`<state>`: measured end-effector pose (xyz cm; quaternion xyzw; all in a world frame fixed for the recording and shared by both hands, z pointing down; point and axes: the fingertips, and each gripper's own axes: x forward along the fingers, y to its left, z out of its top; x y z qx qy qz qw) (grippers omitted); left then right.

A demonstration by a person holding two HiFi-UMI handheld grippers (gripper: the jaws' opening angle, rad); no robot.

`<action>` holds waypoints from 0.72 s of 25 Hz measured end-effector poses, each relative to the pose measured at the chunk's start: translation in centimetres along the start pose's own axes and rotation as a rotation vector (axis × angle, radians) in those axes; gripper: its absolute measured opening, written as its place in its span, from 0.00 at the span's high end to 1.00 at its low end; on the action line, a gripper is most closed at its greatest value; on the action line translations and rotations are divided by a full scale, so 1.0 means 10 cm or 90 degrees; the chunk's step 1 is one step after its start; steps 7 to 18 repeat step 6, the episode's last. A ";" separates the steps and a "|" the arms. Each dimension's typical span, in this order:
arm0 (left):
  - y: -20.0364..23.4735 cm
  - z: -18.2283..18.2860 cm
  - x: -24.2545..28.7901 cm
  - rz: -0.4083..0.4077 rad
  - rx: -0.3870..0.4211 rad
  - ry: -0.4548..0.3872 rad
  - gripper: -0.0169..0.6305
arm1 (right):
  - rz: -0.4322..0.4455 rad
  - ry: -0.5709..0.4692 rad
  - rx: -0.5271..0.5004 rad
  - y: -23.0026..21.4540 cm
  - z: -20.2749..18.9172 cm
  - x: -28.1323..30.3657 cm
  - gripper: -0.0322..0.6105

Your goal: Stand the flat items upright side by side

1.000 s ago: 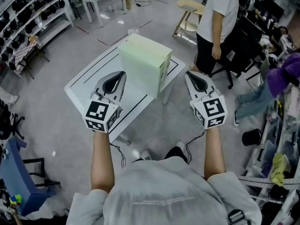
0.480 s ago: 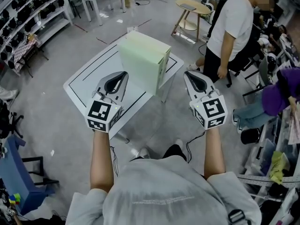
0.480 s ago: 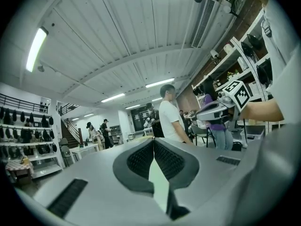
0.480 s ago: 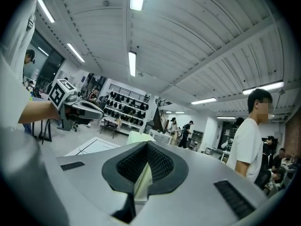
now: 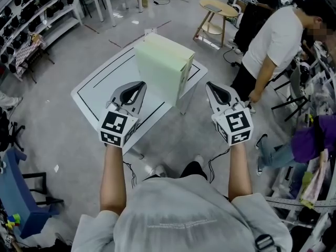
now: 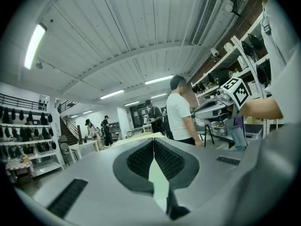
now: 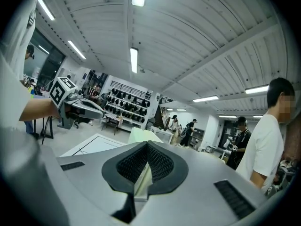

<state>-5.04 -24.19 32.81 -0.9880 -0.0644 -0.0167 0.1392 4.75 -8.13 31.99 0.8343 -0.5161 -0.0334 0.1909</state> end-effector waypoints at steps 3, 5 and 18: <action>0.06 -0.02 0.02 0.001 0.002 0.001 0.94 | 0.005 0.003 -0.001 0.03 0.01 0.08 0.91; 0.11 -0.03 0.03 0.002 0.002 0.000 0.94 | 0.008 0.003 -0.004 0.04 0.02 0.14 0.91; 0.14 -0.03 0.04 0.003 0.002 -0.001 0.94 | 0.010 0.003 -0.006 0.04 0.03 0.17 0.91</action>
